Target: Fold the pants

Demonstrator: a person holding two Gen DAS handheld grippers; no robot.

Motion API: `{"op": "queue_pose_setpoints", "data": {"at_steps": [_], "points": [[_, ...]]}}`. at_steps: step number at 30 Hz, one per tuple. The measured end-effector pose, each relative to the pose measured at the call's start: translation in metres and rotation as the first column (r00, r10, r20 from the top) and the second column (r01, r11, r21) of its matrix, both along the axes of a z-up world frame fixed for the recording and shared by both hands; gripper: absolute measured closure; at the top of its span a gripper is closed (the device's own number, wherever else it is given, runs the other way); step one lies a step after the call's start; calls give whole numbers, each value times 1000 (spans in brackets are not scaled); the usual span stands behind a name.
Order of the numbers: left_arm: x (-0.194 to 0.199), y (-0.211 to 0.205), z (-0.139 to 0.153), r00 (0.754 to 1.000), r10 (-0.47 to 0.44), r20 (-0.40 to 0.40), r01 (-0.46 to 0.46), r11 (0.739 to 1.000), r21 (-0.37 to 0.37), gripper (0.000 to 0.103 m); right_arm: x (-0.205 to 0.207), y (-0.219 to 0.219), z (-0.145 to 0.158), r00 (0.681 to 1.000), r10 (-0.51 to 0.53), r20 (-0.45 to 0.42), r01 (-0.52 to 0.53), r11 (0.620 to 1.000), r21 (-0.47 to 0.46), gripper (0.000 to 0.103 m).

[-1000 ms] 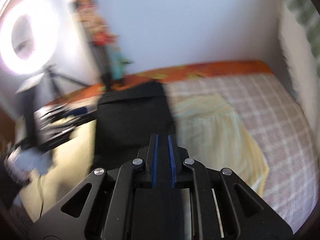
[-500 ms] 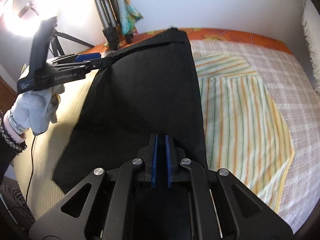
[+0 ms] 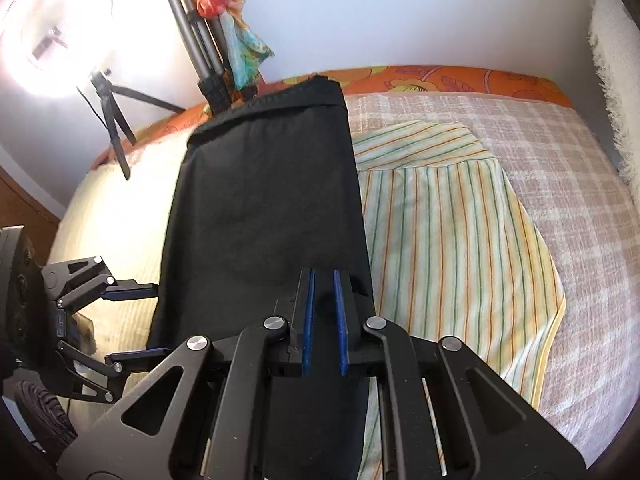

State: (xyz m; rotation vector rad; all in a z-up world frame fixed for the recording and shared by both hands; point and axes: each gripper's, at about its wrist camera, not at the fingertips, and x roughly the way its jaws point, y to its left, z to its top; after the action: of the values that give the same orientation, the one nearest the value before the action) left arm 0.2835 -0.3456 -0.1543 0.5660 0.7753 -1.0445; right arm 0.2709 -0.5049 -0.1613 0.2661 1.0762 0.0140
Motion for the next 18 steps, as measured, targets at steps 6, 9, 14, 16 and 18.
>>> {"op": "queue_pose_setpoints", "data": {"at_steps": [6,9,14,16,18], "points": [[23,23,30,987,120,-111,-131,986,-98,47,13,-18,8,1000,-9,9,8,1000,23,47],[60,41,36,939,230,-255,-272,952,-143,41,19,-29,3,1000,-13,11,12,998,58,30],[101,54,25,841,321,-436,-420,894,-153,41,32,-49,-22,999,-33,-33,39,978,205,30],[109,54,15,805,329,-493,-445,885,-137,41,33,-52,-31,999,-16,-33,23,966,256,30],[111,50,6,790,334,-515,-454,882,-124,41,31,-54,-36,1000,1,-12,2,953,303,28]]}}
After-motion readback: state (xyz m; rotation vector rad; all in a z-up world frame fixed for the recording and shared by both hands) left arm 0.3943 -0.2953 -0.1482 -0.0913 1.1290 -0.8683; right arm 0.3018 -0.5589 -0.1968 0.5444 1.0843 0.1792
